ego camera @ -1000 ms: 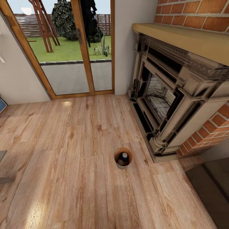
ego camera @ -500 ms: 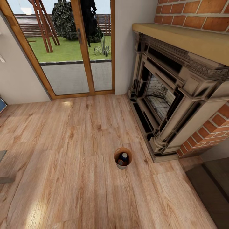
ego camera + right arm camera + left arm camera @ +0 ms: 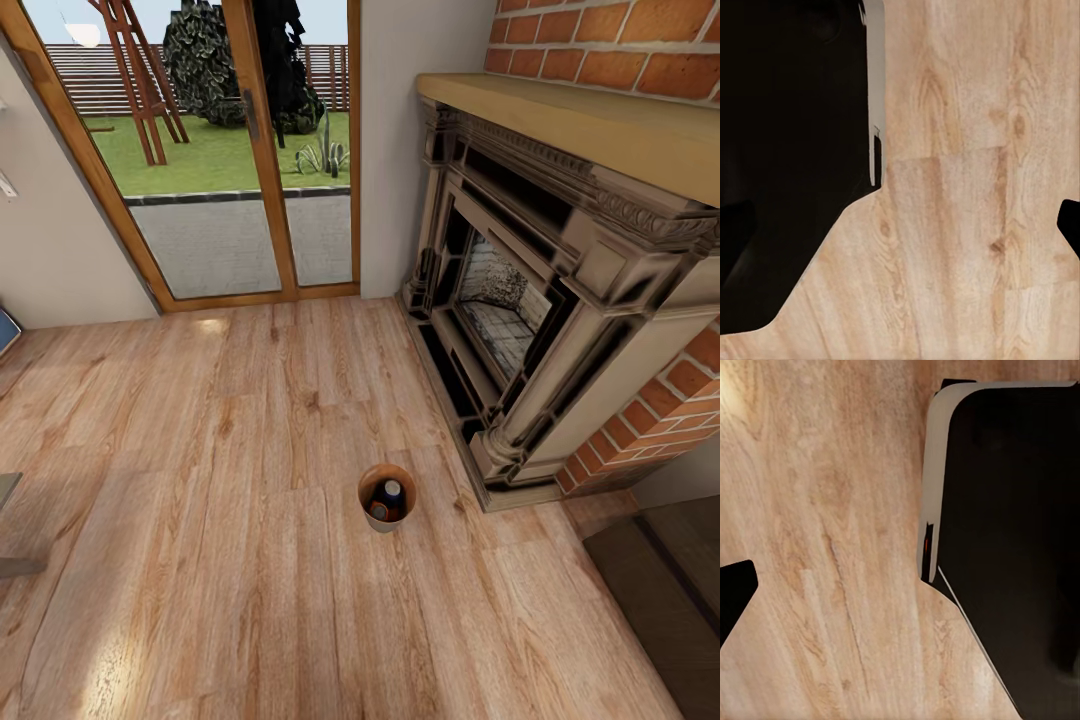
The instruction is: Put the three can of soda from the living room inside the tash can in the kitchen.
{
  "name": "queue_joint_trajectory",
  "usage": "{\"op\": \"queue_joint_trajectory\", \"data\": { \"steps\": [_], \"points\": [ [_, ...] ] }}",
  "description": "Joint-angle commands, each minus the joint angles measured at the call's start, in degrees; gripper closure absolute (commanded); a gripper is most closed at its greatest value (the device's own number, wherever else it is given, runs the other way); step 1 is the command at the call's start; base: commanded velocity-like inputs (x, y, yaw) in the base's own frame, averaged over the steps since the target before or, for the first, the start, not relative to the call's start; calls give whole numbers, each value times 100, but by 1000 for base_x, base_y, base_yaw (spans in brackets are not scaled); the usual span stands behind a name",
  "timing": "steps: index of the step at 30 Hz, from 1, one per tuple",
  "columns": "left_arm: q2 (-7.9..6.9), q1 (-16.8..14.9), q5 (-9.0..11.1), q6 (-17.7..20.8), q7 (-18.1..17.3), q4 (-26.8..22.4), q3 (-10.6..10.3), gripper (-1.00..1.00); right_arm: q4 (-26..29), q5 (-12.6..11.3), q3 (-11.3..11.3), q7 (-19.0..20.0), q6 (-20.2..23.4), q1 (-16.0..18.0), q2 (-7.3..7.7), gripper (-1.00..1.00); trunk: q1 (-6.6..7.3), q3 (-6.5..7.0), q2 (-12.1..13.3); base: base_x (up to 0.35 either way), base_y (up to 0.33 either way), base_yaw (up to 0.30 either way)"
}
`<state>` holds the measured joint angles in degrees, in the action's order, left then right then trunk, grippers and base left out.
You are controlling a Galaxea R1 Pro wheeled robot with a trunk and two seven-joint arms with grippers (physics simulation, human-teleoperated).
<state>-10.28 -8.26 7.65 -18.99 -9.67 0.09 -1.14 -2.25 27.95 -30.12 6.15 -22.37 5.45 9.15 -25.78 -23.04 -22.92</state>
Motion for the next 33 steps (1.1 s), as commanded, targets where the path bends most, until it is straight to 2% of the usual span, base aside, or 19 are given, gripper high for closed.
{"op": "queue_joint_trajectory", "data": {
  "steps": [1,33],
  "points": [
    [0,0,0,0,0,0,0,-100,1,1,1,0,1,0,-7,-100,0,0,0,0,0,0],
    [0,0,0,0,0,0,0,-100,0,0,6,0,8,0,-70,-100,0,0,0,0,0,0]
  ]
}}
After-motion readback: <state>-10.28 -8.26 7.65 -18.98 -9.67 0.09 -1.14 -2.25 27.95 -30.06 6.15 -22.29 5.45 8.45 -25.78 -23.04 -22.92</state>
